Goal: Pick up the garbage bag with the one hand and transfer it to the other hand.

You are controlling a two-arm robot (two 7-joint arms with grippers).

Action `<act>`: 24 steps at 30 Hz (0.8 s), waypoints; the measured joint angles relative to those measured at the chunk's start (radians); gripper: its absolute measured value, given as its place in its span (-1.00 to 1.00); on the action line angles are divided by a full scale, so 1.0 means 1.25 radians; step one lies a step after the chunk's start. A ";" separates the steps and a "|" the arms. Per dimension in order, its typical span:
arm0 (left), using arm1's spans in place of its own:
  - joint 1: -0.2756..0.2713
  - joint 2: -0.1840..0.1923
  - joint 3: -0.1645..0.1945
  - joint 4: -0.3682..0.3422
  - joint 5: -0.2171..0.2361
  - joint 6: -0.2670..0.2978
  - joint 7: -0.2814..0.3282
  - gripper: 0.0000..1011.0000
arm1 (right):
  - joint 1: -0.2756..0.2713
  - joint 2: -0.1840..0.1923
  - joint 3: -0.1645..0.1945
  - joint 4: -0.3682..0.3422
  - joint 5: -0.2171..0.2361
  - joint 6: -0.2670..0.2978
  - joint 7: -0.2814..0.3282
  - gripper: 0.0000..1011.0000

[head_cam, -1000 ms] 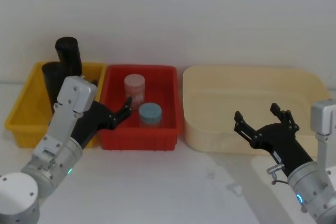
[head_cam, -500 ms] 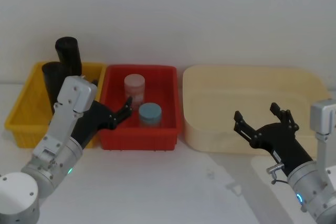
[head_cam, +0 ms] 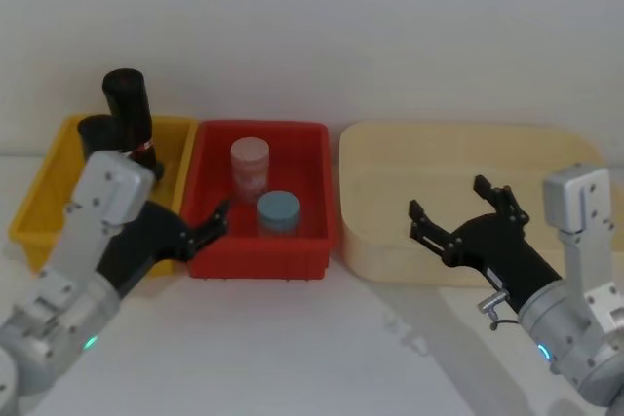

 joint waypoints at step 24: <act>0.289 0.119 -0.332 -0.214 -0.199 0.047 -0.016 0.98 | 0.113 -0.035 -0.081 0.004 -0.016 0.102 0.093 0.98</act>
